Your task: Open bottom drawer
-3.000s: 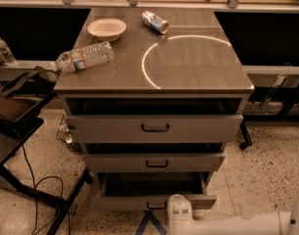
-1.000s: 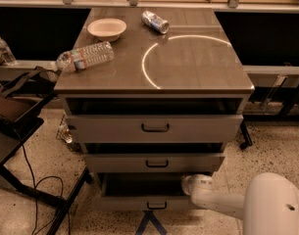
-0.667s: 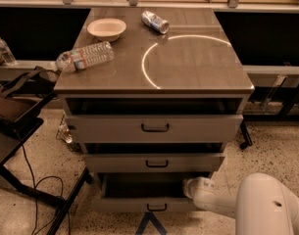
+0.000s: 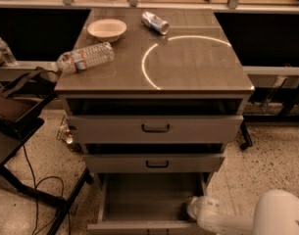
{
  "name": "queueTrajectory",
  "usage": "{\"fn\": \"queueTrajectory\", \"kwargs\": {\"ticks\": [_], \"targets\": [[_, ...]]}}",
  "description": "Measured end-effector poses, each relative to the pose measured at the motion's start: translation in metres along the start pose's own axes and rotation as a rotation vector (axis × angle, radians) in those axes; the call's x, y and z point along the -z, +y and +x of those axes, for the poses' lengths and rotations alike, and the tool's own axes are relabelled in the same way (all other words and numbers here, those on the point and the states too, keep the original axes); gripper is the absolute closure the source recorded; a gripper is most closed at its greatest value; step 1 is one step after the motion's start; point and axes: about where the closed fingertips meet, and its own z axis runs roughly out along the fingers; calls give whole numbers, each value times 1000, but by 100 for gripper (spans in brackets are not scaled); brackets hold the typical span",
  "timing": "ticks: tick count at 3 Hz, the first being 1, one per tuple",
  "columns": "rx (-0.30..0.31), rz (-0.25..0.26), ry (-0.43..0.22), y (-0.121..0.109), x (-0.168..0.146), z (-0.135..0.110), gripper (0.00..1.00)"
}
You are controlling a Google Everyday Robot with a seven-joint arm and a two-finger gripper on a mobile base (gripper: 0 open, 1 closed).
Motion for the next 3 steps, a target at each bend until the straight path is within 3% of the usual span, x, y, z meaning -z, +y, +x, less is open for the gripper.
{"fn": "queueTrajectory", "kwargs": {"ticks": [1,2,3], "targets": [[0,0,0,-2,4,-1,100],[-31,-17,59,36,37,13,100],[-89,-17,157,76,90,38,100]]}}
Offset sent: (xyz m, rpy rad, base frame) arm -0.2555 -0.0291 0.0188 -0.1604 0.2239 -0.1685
